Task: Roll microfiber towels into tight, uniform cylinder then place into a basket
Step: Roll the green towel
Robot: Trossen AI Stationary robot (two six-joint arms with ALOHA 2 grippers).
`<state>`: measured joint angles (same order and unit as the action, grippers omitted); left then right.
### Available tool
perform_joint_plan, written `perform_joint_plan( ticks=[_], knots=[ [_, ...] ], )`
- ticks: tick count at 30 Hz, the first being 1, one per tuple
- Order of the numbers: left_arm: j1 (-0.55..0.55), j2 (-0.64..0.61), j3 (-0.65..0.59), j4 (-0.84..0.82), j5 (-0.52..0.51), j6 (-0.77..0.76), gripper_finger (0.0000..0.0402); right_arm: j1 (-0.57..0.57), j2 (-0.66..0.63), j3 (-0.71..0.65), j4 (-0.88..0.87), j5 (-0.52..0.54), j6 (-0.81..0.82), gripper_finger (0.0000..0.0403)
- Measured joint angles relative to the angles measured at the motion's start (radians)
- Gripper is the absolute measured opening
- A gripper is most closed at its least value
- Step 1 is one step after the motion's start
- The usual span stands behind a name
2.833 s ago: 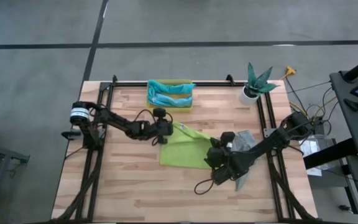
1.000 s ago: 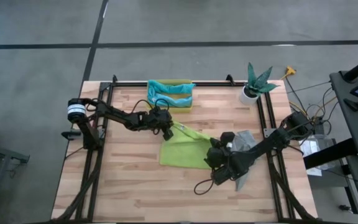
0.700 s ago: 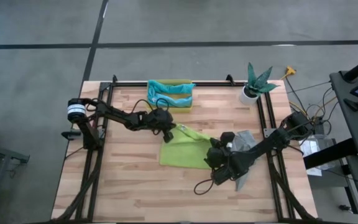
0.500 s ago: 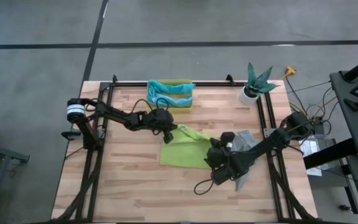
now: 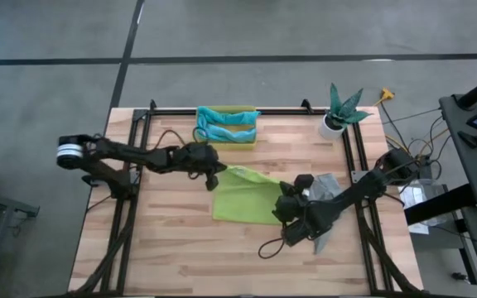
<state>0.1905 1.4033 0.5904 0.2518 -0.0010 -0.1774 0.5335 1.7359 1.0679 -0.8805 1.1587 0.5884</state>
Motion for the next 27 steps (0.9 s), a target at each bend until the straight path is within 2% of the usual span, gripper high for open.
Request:
perform_joint_plan(
  ticks=[3, 10, 17, 24, 27],
  knots=[
    [-0.034, -0.084, -0.047, 0.001, 0.000, -0.015, 0.0000, 0.022, -0.009, 0.016, -0.005, 0.032, 0.009, 0.0009],
    [-0.138, -0.218, -0.147, 0.011, -0.009, -0.072, 0.0000, 0.093, -0.014, 0.067, -0.033, 0.024, 0.014, 0.0009],
    [-0.234, -0.271, -0.190, 0.033, -0.035, -0.105, 0.0000, 0.105, -0.015, 0.061, -0.035, -0.151, 0.052, 0.0009],
    [-0.332, -0.291, -0.164, 0.102, -0.075, -0.090, 0.0000, 0.078, -0.015, 0.001, -0.102, -0.162, 0.099, 0.0009],
    [-0.345, -0.290, -0.161, 0.096, -0.122, -0.088, 0.0000, 0.058, -0.015, -0.002, -0.211, -0.099, 0.206, 0.0009]
  ],
)
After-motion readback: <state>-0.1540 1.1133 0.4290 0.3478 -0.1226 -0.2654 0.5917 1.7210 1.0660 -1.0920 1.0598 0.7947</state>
